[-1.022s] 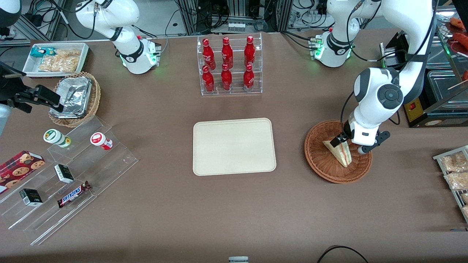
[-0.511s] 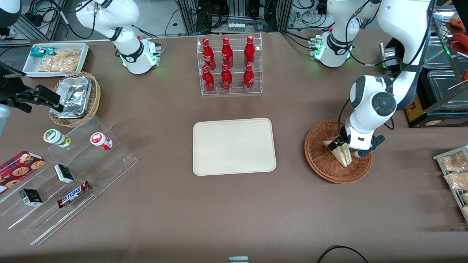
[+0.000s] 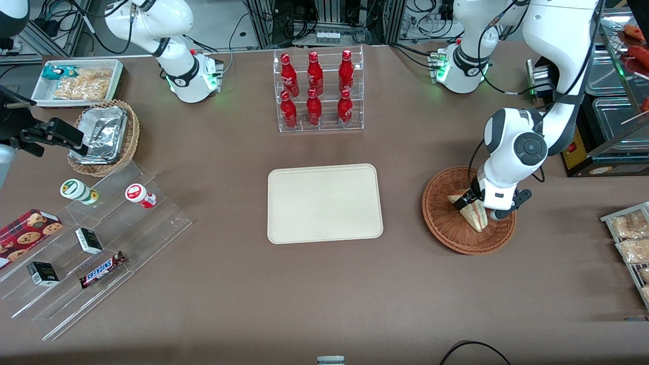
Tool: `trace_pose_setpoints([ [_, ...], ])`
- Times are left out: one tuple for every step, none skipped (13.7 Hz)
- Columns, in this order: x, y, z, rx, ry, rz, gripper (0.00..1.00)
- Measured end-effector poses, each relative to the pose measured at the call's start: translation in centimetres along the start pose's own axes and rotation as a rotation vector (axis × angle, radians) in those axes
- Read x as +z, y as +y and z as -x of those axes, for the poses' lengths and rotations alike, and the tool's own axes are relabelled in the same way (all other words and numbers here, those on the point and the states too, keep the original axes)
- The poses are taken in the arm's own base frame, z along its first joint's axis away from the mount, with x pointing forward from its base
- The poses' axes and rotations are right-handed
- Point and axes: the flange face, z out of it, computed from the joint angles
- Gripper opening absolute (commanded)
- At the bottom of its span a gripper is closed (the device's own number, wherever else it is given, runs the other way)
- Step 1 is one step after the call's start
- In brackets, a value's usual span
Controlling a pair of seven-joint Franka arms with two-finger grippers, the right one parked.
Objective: Place sandwich from basket to tray
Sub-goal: 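Close the left gripper on the wrapped sandwich, then lift the sandwich and carry it over the cream tray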
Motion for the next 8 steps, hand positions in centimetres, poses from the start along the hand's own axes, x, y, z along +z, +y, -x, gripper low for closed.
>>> trace_pose_setpoints([
  [0.4,0.0,0.0,0.0,-0.005,-0.004,0.62],
  [0.6,0.0,0.1,0.0,-0.009,-0.007,0.44],
  [0.6,0.0,0.0,0.0,-0.009,-0.007,0.29],
  [0.5,0.1,-0.1,0.0,-0.006,-0.004,0.18],
  [0.2,0.2,-0.2,0.0,-0.003,-0.001,0.14],
  [-0.1,0.4,-0.4,0.0,0.0,0.001,0.14],
  [-0.4,0.6,-0.6,0.0,-0.001,0.0,0.14],
  [-1.0,0.8,-0.9,0.0,-0.006,-0.006,0.14],
])
